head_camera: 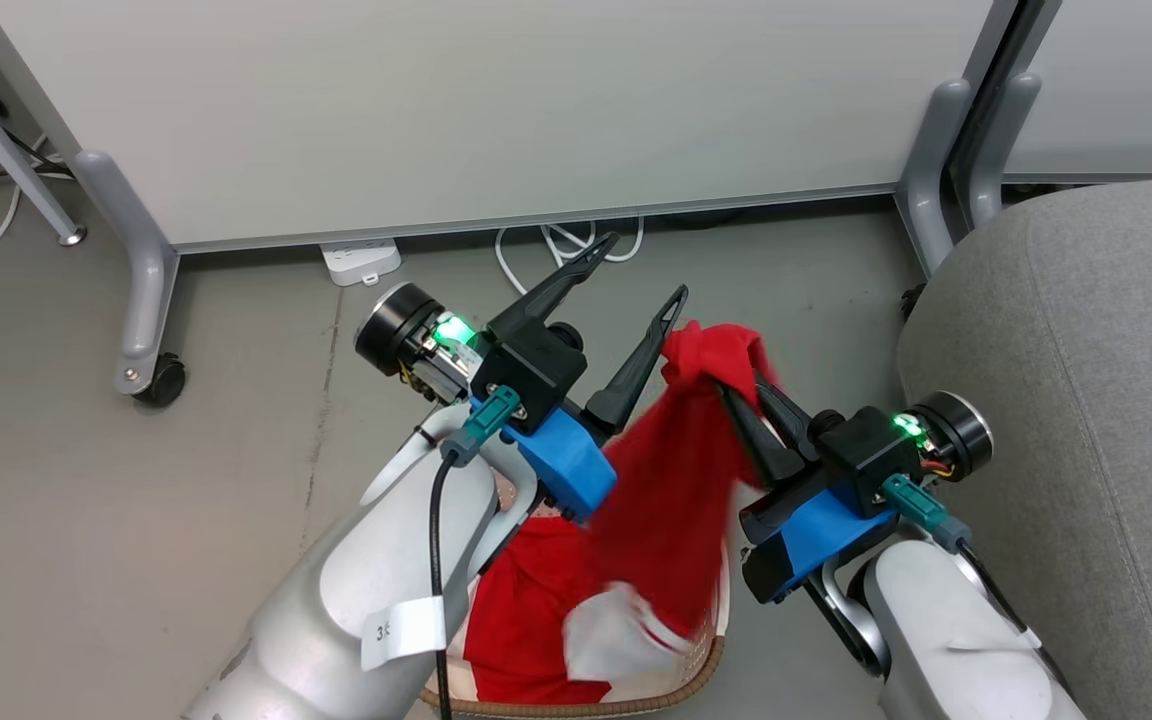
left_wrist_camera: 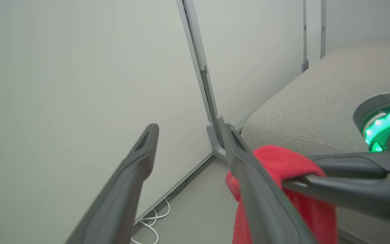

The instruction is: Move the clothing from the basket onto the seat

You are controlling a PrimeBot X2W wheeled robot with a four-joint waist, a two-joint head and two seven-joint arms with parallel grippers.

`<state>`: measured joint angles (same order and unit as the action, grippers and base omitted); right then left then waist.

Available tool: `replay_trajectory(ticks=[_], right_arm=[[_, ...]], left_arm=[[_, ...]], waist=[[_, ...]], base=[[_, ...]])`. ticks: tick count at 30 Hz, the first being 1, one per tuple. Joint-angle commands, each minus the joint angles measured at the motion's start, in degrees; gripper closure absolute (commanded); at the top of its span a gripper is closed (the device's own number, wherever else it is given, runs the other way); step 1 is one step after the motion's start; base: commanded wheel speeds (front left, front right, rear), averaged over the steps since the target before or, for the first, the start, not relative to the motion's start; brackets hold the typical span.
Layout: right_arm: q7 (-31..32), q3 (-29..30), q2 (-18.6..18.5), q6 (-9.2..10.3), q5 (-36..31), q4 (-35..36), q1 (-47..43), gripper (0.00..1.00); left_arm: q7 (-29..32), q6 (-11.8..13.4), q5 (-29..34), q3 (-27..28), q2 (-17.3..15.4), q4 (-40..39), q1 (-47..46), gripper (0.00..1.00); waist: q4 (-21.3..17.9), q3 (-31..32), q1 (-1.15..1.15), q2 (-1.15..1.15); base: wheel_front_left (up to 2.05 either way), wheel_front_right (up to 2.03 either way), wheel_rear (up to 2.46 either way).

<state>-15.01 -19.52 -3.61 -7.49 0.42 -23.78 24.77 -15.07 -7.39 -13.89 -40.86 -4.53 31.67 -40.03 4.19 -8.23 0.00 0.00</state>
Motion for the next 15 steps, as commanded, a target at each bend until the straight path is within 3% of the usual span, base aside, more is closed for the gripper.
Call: replay_trajectory(ticks=[1,15], right_arm=[[-0.26,0.17,0.1,-0.01,0.32,0.31,-0.22,1.0],[-0.25,5.23,-0.29,-0.01,0.45,2.13,-0.34,1.0]], left_arm=[[-0.16,-0.11,0.26,0.35,-0.21,0.15,0.38,0.0],[-0.16,-0.12,0.17,-0.25,-0.35,-0.18,0.99,0.0]], waist=[[-0.13,0.07,0.0,0.0],[-3.41,-1.08,0.0,0.0]], base=[[0.0,0.0,0.0],[0.0,0.0,0.0]])
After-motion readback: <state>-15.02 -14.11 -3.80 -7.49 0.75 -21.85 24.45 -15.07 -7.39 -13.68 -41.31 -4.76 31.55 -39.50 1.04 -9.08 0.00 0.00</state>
